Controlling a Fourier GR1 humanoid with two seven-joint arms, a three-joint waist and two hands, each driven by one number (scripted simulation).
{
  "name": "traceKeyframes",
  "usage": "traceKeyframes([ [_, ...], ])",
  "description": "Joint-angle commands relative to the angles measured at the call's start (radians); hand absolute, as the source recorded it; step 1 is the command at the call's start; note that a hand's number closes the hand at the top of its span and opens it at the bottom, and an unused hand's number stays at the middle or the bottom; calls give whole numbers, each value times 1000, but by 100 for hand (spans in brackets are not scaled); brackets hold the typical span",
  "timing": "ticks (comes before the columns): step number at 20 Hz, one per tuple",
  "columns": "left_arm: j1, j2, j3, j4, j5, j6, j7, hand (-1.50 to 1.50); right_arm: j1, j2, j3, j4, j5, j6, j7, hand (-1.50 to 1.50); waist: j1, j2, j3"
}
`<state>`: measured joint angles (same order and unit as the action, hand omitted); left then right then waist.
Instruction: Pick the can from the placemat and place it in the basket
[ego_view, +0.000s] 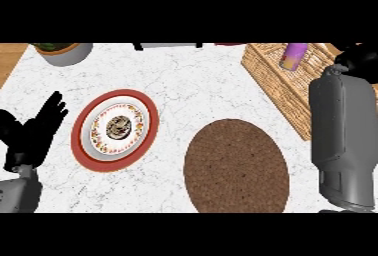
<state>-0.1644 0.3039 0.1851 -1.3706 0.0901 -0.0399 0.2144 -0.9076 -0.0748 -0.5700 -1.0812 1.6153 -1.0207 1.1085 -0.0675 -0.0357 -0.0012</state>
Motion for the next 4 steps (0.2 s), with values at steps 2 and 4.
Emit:
traceKeyframes([
  [2,15,16,15,-31,8,1,23,0,148,72,98,-261,-93,149,28,-150,-15,-13,0],
  [4,34,5,7,-6,-5,-1,-13,0,256,73,175,-325,-147,162,38,-150,-13,-8,0],
])
